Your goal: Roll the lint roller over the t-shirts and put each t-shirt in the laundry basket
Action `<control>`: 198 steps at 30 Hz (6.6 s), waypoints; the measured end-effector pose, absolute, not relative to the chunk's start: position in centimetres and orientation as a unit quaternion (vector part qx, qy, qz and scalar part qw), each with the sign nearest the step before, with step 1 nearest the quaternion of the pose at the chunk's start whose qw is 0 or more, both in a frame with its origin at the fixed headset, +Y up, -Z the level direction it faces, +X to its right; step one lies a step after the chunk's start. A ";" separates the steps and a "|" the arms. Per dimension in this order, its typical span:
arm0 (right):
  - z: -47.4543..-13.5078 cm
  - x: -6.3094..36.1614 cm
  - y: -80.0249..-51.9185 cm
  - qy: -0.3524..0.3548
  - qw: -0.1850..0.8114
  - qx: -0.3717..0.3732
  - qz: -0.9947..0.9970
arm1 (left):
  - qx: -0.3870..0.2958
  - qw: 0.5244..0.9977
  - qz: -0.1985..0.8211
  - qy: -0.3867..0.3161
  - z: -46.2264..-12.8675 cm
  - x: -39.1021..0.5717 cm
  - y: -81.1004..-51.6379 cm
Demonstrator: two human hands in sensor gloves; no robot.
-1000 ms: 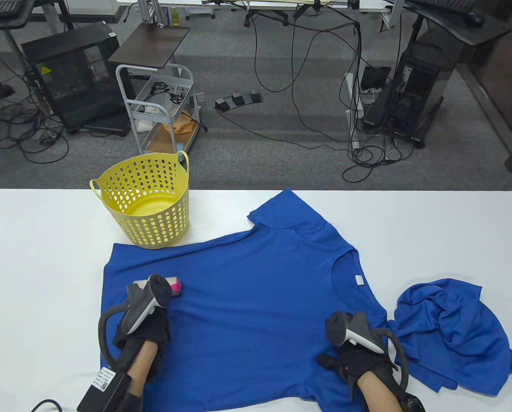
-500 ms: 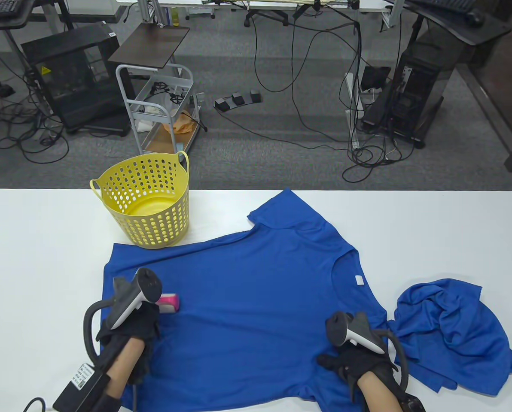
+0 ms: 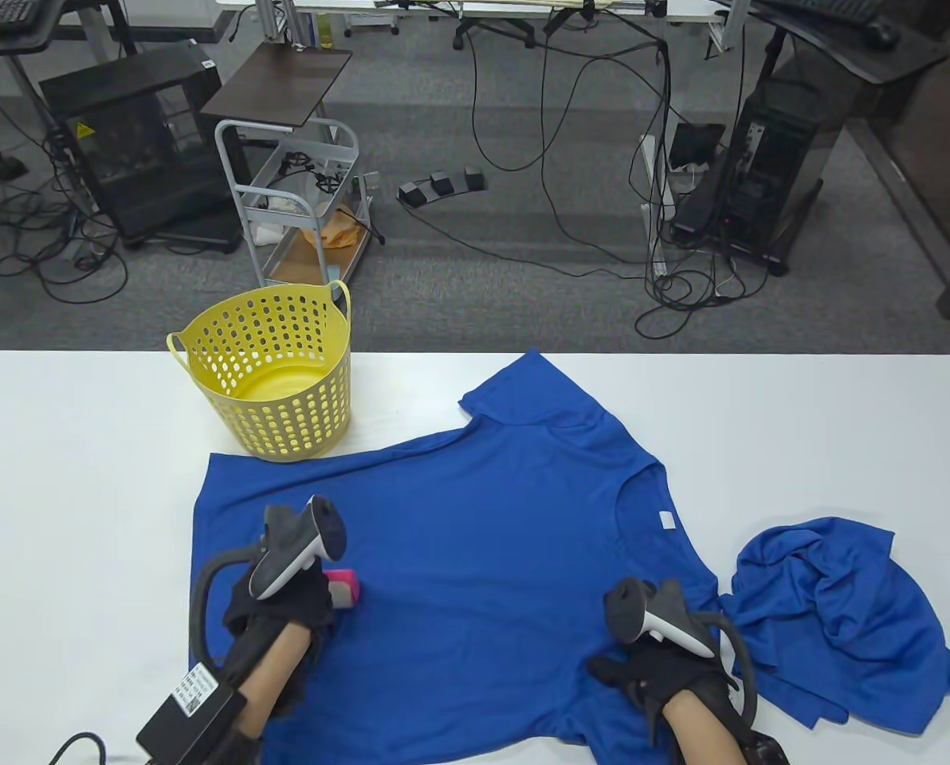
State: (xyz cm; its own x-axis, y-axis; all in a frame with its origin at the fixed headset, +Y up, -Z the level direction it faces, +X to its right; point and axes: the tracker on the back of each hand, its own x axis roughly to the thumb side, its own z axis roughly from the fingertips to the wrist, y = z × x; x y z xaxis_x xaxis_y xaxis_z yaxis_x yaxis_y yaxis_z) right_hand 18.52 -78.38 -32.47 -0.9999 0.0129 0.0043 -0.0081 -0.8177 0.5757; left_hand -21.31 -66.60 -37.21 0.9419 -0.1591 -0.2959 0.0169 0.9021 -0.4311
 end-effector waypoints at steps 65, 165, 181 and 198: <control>-32.4 18.5 -78.7 0.311 0.033 0.008 0.950 | -0.249 0.964 0.034 0.085 -46.2 -10.6 -70.1; -30.2 7.8 -65.8 0.038 0.419 0.160 0.893 | -0.081 0.880 0.305 -0.354 -31.2 -10.7 -66.1; -31.6 12.6 -71.3 0.133 0.225 -0.015 0.965 | -0.314 0.934 0.105 0.136 -35.6 -26.2 -77.6; -44.6 9.1 -70.2 0.111 0.114 -0.080 0.984 | -0.343 0.923 0.110 0.138 -35.5 -27.0 -78.3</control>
